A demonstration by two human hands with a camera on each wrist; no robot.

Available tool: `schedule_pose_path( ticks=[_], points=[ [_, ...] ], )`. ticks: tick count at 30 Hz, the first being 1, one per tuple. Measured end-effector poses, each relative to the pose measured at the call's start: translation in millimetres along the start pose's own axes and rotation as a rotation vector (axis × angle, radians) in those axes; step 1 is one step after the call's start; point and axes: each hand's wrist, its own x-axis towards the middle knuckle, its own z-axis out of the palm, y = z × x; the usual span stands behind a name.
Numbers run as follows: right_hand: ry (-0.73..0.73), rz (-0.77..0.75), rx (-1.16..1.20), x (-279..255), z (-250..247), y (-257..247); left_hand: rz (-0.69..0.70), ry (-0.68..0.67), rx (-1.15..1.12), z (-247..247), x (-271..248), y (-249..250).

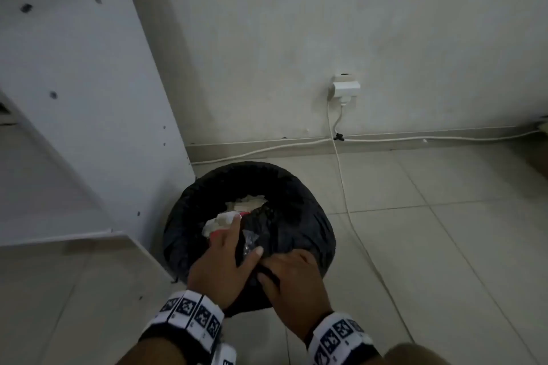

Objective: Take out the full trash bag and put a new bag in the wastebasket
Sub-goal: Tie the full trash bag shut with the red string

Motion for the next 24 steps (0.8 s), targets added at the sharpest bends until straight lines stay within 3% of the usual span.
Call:
schedule_pose_path(
  ticks=[2, 4, 6, 8, 10, 12, 14, 16, 18, 20, 21, 22, 24],
  points=[
    [0.039, 0.132, 0.254, 2, -5, 0, 0.003, -0.029, 0.069, -2, 8, 0],
    [0.283, 0.290, 0.406, 5, -6, 6, 0.011, 0.012, 0.110, -7, 13, -3],
    [0.473, 0.466, 0.429, 9, -6, 16, 0.100, 0.100, 0.186, -12, 16, -6],
    [0.551, 0.685, 0.471, 14, 2, 31, 0.187, 0.125, 0.243, -12, 21, -15],
    [0.514, 0.965, 0.630, 18, 21, 51, 0.193, 0.112, 0.229, -8, 25, -23],
    [0.376, 1.305, 0.841, 18, 43, 77, 0.183, 0.118, 0.197, -5, 28, -27],
    [0.223, 1.506, 1.088, 13, 60, 98, 0.184, 0.135, 0.175, -5, 28, -27],
    [0.150, 1.415, 1.466, 16, 68, 116, 0.191, 0.138, 0.163, -7, 27, -26],
    [0.176, 1.344, 1.692, 24, 58, 125, 0.189, 0.129, 0.162, -8, 27, -27],
    [0.076, 1.300, 1.557, 35, 34, 126, 0.188, 0.132, 0.156, -6, 28, -29],
    [0.110, 1.346, 1.472, 45, 20, 123, 0.188, 0.131, 0.156, -5, 28, -29],
    [0.197, 1.354, 1.282, 56, 9, 126, 0.184, 0.131, 0.156, -5, 28, -28],
    [0.395, 1.139, 1.166, 65, -25, 116, 0.177, 0.141, 0.157, -5, 27, -27]
  ],
)
